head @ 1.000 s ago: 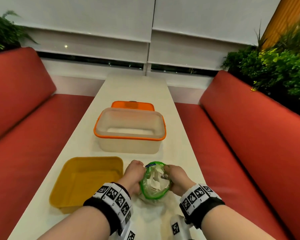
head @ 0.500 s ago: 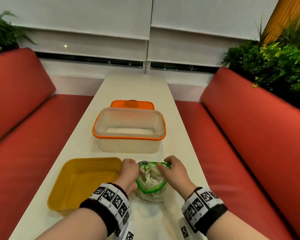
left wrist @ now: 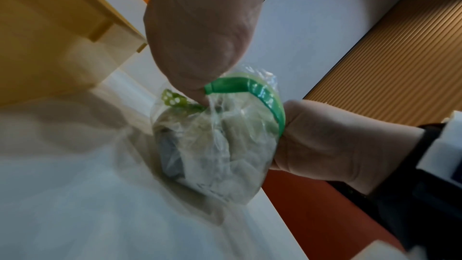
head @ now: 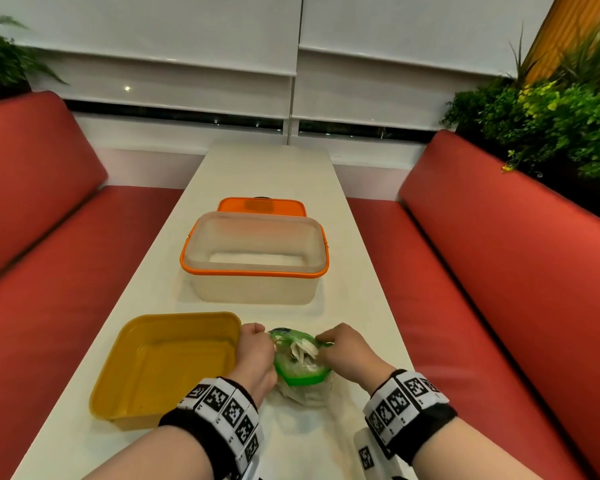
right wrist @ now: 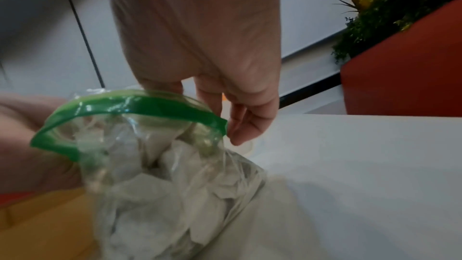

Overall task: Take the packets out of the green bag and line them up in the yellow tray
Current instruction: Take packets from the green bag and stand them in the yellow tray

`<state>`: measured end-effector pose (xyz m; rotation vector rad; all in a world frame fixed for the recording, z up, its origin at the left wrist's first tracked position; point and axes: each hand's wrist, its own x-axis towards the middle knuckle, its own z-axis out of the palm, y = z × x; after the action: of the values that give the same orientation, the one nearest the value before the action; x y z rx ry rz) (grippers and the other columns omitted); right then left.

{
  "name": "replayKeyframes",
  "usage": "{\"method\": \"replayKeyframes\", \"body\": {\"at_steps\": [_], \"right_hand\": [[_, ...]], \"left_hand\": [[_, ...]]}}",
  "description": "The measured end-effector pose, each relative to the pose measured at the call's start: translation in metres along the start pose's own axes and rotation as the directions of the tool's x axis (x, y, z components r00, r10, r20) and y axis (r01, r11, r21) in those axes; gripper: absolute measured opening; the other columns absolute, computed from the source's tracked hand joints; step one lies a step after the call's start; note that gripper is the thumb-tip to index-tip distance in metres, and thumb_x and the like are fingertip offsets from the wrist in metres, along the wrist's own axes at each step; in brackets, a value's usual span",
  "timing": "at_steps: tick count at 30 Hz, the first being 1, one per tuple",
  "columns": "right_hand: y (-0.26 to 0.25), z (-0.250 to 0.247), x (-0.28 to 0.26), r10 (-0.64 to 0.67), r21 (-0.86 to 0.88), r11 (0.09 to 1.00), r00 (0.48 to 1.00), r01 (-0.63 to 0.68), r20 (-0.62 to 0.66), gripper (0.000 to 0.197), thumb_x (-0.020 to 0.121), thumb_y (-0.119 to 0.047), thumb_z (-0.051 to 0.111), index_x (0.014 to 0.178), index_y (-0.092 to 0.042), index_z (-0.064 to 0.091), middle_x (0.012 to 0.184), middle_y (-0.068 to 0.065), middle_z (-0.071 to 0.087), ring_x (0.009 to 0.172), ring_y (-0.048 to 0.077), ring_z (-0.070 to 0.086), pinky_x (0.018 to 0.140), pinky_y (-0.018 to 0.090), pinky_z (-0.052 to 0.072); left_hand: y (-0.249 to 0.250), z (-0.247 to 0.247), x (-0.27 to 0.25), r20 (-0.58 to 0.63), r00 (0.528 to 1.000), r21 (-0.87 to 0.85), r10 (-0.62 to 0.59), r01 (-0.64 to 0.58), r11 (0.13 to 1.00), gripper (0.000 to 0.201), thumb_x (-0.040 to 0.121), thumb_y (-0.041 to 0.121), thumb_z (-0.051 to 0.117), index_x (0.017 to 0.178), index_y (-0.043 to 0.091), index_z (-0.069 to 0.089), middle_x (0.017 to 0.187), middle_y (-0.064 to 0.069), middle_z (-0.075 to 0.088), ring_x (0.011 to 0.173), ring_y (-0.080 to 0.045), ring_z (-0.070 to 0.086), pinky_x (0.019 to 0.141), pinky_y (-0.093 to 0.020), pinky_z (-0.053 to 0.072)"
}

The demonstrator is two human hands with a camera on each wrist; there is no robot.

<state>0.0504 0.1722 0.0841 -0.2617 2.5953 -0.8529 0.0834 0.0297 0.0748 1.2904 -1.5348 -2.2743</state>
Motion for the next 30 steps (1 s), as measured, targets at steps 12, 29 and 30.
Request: {"method": "replayKeyframes", "body": {"at_steps": [12,29,30], "right_hand": [[0.024,-0.005,0.004,0.225,0.66,0.687,0.953,-0.303,0.204,0.035,0.081,0.017,0.034,0.067,-0.007,0.056,0.066,0.012,0.053,0.059,0.021,0.048,0.053,0.024,0.041],[0.009,-0.018,-0.034,0.283,0.505,0.825,0.959,-0.254,0.02,0.025,0.083,0.007,0.045,0.104,-0.005,0.053,0.07,0.016,0.06,0.046,0.022,0.057,0.049,0.032,0.055],[0.01,-0.015,-0.032,0.291,0.604,0.753,0.955,-0.26,0.049,0.027,0.084,0.009,0.044,0.106,-0.004,0.053,0.07,0.016,0.06,0.049,0.022,0.058,0.051,0.033,0.055]], "left_hand": [[-0.016,-0.002,-0.006,0.2,0.98,0.215,0.018,-0.062,0.975,0.037,0.081,-0.01,0.025,0.071,0.015,0.049,0.081,-0.017,0.056,0.075,-0.025,0.052,0.055,-0.029,0.04],[-0.014,-0.028,-0.027,0.412,0.901,0.516,0.136,-0.354,0.78,0.055,0.074,-0.008,0.059,0.119,0.023,0.056,0.12,-0.004,0.048,0.099,-0.031,0.06,0.068,-0.038,0.059],[-0.015,-0.03,-0.028,0.399,0.905,0.451,0.148,-0.334,0.828,0.055,0.073,-0.01,0.059,0.118,0.023,0.057,0.12,-0.004,0.049,0.098,-0.031,0.061,0.069,-0.037,0.058]]}}
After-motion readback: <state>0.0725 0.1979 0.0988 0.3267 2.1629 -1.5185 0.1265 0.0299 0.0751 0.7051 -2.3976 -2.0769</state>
